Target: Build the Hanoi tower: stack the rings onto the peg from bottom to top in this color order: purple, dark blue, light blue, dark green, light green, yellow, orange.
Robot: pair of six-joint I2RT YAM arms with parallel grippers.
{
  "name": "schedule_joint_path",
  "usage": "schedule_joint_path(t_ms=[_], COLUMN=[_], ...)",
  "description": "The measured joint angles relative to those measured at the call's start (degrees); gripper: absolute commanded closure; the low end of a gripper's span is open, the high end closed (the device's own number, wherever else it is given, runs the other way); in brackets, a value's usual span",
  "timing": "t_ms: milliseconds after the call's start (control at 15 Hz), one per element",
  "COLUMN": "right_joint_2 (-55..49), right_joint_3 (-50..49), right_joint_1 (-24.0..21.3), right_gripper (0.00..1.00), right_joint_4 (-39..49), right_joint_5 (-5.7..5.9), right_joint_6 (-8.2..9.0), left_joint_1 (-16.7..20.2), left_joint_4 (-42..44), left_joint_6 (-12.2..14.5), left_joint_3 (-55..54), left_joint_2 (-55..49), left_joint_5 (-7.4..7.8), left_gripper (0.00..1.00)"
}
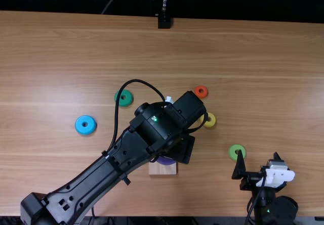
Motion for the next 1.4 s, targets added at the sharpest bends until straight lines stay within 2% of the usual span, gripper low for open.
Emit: schedule_joint_path(t_ms=[400, 1400], right_joint_2=[0.00, 0.00], right_joint_3=[0.00, 0.00], right_joint_1=[0.00, 0.00], right_gripper=[0.00, 0.00], right_joint_4=[-0.02, -0.04], right_joint_5=[0.00, 0.00], right_joint_6=[-0.02, -0.02], left_joint_1=[2.67, 1.36], left_joint_4=[0.55, 1.27], left_joint_6=[0.02, -0.02], left_joint_3=[0.00, -1.77], left_joint_2=[0.00, -0.42], left_joint_5=[-0.04, -0.02], left_gripper=[1.00, 1.00])
